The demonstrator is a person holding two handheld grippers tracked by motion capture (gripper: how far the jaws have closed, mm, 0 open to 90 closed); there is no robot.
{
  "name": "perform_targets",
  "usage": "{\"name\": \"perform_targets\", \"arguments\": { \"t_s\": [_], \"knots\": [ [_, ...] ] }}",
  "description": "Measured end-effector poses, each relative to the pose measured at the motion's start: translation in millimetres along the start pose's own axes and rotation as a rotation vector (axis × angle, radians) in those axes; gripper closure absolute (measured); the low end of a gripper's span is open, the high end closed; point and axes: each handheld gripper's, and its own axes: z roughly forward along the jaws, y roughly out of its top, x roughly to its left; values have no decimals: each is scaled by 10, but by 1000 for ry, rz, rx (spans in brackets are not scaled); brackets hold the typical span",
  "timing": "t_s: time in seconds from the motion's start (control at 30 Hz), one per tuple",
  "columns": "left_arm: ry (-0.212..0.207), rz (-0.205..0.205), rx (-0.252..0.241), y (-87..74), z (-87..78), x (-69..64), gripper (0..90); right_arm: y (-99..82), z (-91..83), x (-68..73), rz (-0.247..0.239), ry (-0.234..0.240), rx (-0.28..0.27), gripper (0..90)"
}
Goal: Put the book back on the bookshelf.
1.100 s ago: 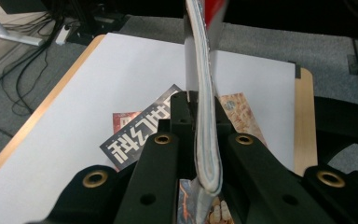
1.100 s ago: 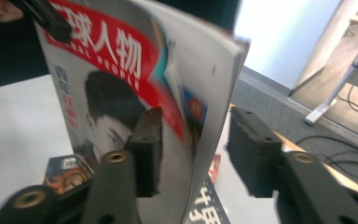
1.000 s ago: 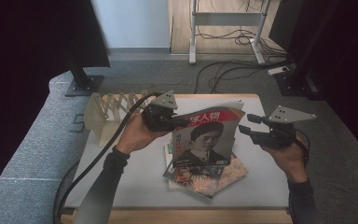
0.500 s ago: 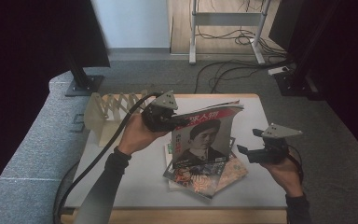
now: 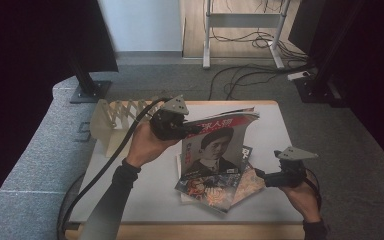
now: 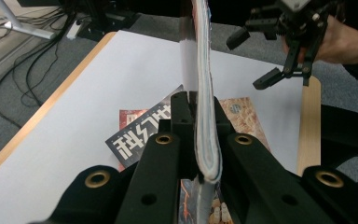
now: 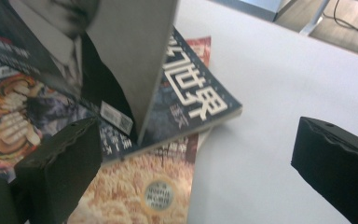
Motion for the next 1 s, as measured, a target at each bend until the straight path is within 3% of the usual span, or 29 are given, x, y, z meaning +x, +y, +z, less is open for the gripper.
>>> {"name": "perform_targets", "arguments": {
  "t_s": [0.43, 1.0],
  "knots": [
    [46, -20, 0, -31, -252, -18, 868, -451, 31, -49, 73, -16, 29, 12],
    [115, -71, -12, -214, -607, 11, 868, -767, 103, 21, 75, -11, 81, 12]
  ]
}}
